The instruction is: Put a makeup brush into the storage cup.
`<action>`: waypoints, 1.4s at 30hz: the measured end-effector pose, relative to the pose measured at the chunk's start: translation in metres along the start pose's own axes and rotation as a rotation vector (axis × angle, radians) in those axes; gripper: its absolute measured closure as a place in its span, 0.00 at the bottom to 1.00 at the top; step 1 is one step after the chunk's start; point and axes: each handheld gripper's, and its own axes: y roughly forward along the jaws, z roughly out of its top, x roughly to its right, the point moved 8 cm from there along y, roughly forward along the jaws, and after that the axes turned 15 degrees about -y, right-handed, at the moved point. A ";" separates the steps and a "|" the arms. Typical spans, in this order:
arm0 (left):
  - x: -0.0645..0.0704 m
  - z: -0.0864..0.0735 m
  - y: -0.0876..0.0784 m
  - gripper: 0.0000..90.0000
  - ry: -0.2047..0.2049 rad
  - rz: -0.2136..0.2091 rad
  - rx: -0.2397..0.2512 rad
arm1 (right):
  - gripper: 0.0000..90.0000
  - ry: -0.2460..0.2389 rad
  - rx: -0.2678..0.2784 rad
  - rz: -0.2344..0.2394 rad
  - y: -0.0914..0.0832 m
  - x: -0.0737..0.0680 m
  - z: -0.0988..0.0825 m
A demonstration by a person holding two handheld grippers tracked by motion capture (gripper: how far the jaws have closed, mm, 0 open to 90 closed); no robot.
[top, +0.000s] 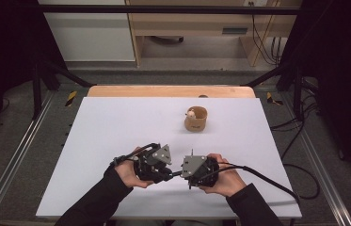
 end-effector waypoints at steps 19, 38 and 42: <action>-0.005 -0.001 0.000 0.80 0.010 0.016 0.008 | 0.84 0.017 0.023 0.058 0.000 -0.005 0.002; -0.022 -0.001 -0.012 0.47 -0.057 0.070 0.110 | 0.88 0.081 0.025 0.060 -0.001 0.000 -0.001; -0.028 -0.002 -0.020 0.39 -0.093 0.081 0.153 | 0.88 0.102 0.024 0.036 -0.001 0.004 -0.003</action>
